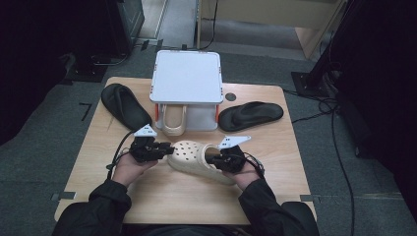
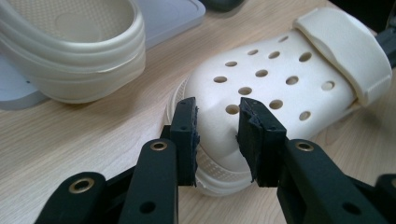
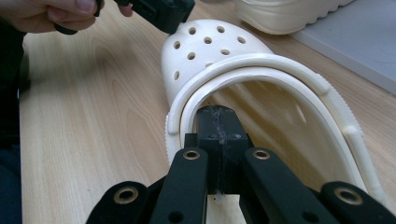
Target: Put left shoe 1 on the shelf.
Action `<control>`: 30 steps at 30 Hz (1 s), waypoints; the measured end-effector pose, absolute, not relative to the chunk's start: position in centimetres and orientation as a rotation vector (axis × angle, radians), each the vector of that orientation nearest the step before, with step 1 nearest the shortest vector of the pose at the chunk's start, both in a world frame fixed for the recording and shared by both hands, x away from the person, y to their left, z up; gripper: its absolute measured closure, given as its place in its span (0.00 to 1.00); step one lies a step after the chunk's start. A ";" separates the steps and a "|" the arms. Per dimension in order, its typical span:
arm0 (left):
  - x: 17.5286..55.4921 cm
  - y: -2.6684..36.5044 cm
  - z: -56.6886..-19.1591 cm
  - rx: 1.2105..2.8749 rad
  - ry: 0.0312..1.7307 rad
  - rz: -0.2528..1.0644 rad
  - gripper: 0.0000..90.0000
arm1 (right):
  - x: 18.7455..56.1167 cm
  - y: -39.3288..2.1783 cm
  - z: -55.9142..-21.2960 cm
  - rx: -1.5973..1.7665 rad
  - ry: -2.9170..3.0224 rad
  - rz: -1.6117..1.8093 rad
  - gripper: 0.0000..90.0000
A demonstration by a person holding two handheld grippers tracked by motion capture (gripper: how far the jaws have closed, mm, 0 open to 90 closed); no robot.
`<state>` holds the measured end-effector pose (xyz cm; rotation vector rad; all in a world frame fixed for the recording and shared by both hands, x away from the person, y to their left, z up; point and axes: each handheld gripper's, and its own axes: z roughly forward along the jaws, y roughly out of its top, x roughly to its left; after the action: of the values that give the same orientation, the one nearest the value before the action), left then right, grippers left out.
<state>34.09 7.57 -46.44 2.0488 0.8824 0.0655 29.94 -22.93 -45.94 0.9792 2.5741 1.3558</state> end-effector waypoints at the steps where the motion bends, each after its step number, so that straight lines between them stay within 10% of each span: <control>1: 34.2 7.5 -46.4 2.055 0.879 0.067 0.76 | 29.9 -22.9 -46.0 0.978 2.574 1.365 1.00; 30: 34.3 6.5 -47.1 2.087 0.878 0.006 0.76 | 26.7 -24.2 -43.2 0.909 2.560 1.485 0.87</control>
<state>34.28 6.46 -47.07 2.0871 0.8780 0.0056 26.67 -24.21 -43.22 0.9088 2.5598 1.4845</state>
